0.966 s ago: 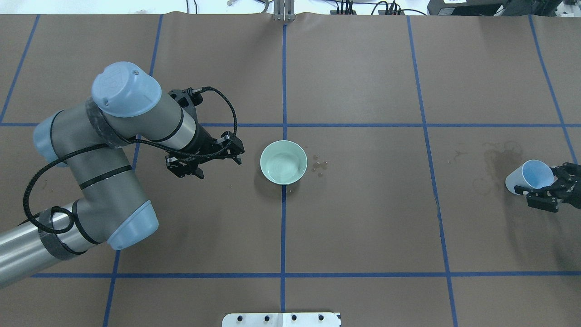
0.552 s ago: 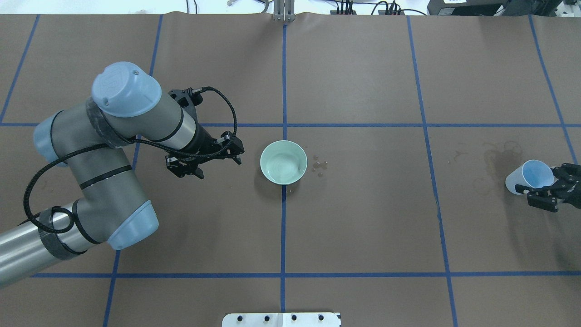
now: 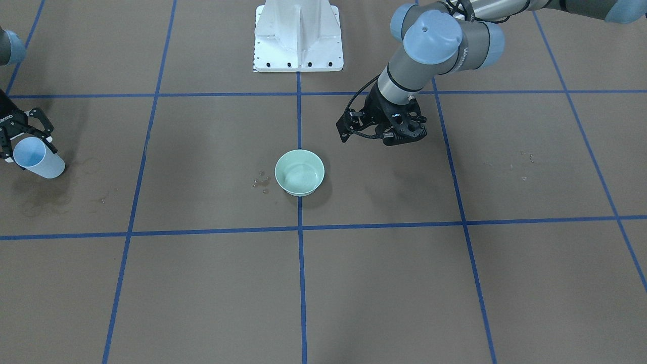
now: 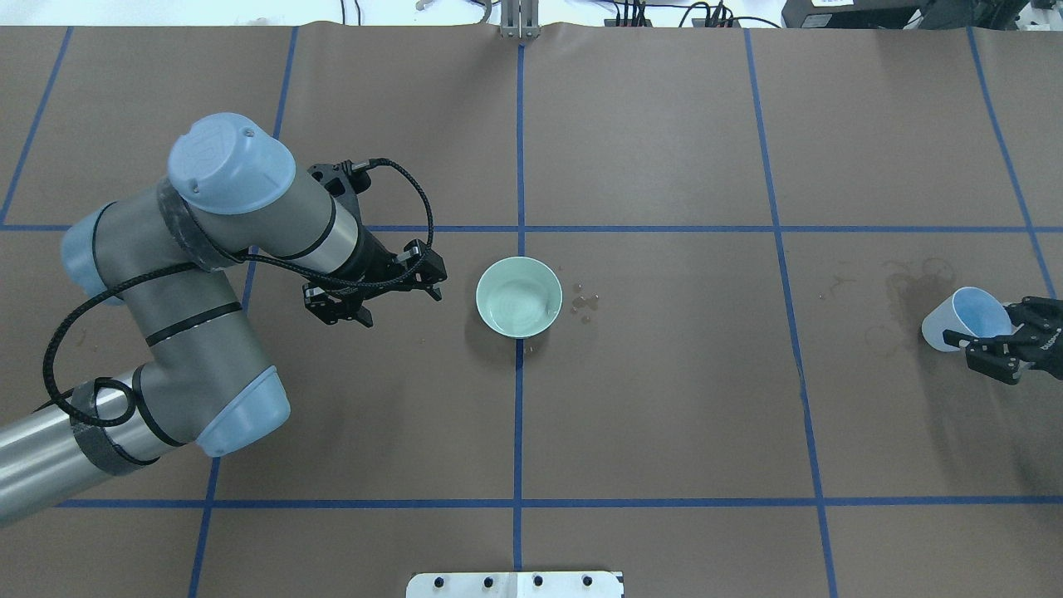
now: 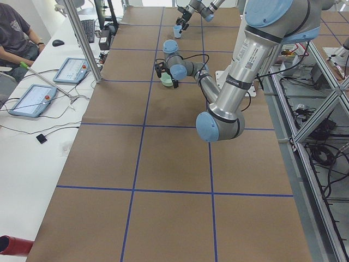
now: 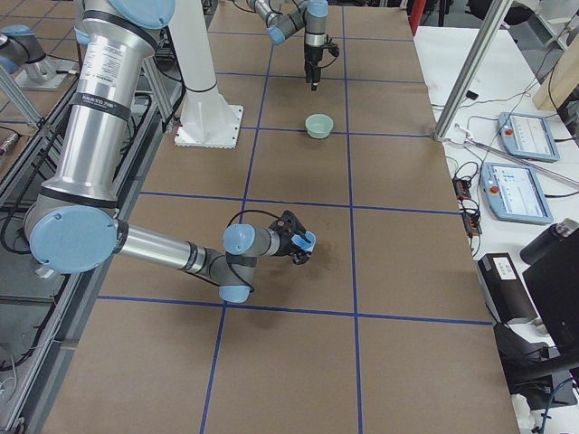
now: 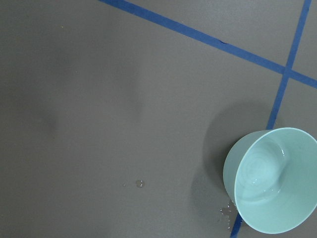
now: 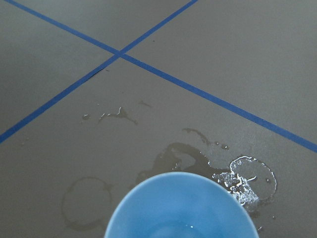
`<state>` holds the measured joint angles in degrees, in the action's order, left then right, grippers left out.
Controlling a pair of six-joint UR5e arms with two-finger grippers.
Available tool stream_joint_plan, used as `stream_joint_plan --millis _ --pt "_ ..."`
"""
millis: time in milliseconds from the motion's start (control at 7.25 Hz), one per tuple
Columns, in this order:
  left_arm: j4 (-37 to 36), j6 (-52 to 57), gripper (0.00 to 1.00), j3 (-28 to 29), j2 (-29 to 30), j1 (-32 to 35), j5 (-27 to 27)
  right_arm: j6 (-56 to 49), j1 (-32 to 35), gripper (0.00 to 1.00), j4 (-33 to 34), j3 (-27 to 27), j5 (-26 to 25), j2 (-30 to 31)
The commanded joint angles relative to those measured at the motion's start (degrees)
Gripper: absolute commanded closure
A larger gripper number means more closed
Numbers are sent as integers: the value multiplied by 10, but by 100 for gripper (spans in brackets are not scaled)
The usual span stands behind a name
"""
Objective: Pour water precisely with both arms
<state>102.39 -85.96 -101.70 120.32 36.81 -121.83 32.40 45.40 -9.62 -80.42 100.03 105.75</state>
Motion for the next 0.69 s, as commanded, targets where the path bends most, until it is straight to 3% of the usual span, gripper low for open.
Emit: stream_joint_plan --millis 0,276,552 --pt "0 0 1 -2 0 1 -1 -5 0 100 0 -13 -1 -16" --pt "0 1 1 -2 0 5 -2 1 0 100 20 -40 -15 -32" --pt "0 1 1 -4 -1 12 -2 13 0 100 170 -143 -16 -35"
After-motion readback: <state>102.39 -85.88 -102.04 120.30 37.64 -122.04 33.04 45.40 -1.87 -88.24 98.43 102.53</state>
